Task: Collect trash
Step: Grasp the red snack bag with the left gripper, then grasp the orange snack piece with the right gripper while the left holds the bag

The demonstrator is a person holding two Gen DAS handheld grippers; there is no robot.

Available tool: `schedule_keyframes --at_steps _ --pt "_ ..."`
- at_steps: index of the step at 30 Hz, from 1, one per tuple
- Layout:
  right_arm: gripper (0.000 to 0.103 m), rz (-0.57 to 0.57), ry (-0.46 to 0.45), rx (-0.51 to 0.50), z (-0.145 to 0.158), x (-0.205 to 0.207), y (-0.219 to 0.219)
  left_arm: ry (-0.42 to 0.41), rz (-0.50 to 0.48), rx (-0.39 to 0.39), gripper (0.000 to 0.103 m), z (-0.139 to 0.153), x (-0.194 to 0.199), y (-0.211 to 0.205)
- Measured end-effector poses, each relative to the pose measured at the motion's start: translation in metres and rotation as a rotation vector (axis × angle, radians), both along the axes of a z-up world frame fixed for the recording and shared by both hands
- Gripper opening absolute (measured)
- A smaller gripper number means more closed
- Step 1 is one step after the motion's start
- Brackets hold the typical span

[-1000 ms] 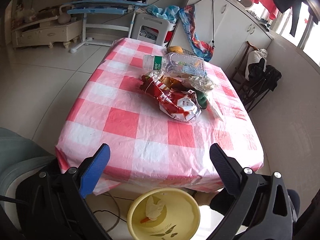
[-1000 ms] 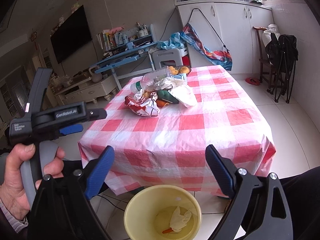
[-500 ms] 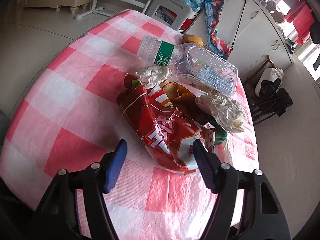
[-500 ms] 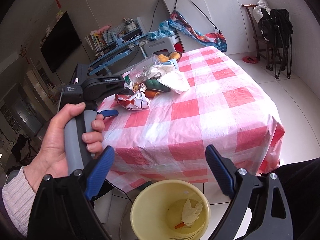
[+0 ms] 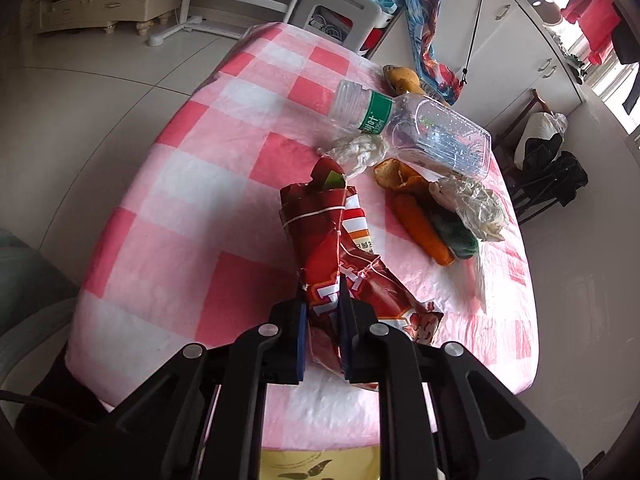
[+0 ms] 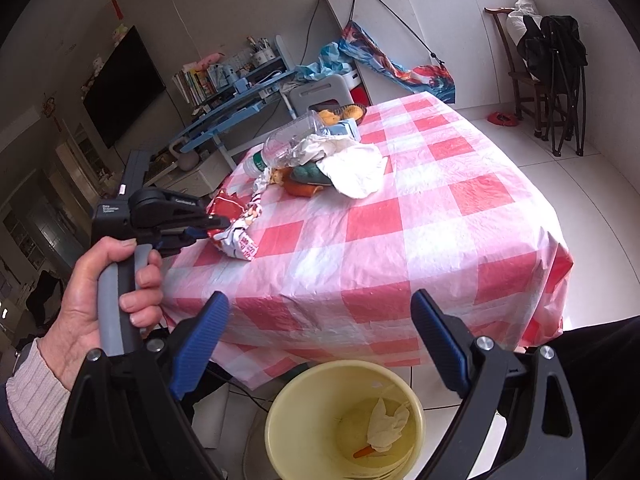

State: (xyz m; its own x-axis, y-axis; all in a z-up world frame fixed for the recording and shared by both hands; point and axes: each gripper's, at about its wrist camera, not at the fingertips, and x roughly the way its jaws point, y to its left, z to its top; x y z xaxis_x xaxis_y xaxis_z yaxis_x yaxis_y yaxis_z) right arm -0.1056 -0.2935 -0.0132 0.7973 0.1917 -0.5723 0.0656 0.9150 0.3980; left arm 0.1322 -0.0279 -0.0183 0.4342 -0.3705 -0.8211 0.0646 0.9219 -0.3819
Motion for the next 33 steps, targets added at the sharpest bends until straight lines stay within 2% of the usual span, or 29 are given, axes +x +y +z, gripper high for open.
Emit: schedule_keyframes --at_steps 3,4,5,8,11,15,17,20,23,28,33 --pt "0.089 0.018 0.001 -0.025 0.001 0.002 0.007 0.01 -0.018 0.012 0.016 -0.003 -0.004 0.014" --pt "0.089 0.024 0.001 -0.035 0.001 0.002 0.009 0.01 -0.018 0.012 0.02 -0.005 -0.003 0.016" --pt "0.089 0.028 0.001 -0.046 0.001 0.003 0.011 0.01 -0.013 0.016 0.03 -0.006 -0.004 0.018" --pt "0.089 0.043 0.004 -0.064 0.002 0.005 0.017 -0.003 -0.004 0.003 0.052 -0.008 -0.006 0.018" --pt "0.089 0.073 0.012 -0.049 0.002 0.011 0.02 -0.015 -0.02 0.002 0.058 -0.008 -0.005 0.01" --pt "0.089 0.122 0.009 -0.042 0.006 0.026 0.026 -0.036 -0.045 -0.017 0.056 -0.01 -0.006 0.0" --pt "0.088 0.139 -0.002 -0.009 0.01 0.041 0.025 -0.035 -0.092 -0.04 0.025 -0.012 -0.006 -0.005" --pt "0.081 0.172 -0.004 0.033 0.013 0.075 0.027 -0.045 -0.101 -0.048 0.015 -0.01 -0.007 0.0" --pt "0.075 0.236 0.023 0.042 0.012 0.12 0.038 -0.052 -0.084 -0.049 0.014 -0.01 -0.006 0.014" --pt "0.074 0.346 0.058 -0.029 0.004 0.185 0.065 -0.052 -0.073 -0.076 0.014 -0.015 -0.002 0.029" --pt "0.074 0.33 0.101 -0.068 -0.011 0.223 0.056 -0.07 -0.088 -0.062 0.015 -0.014 -0.003 0.024"
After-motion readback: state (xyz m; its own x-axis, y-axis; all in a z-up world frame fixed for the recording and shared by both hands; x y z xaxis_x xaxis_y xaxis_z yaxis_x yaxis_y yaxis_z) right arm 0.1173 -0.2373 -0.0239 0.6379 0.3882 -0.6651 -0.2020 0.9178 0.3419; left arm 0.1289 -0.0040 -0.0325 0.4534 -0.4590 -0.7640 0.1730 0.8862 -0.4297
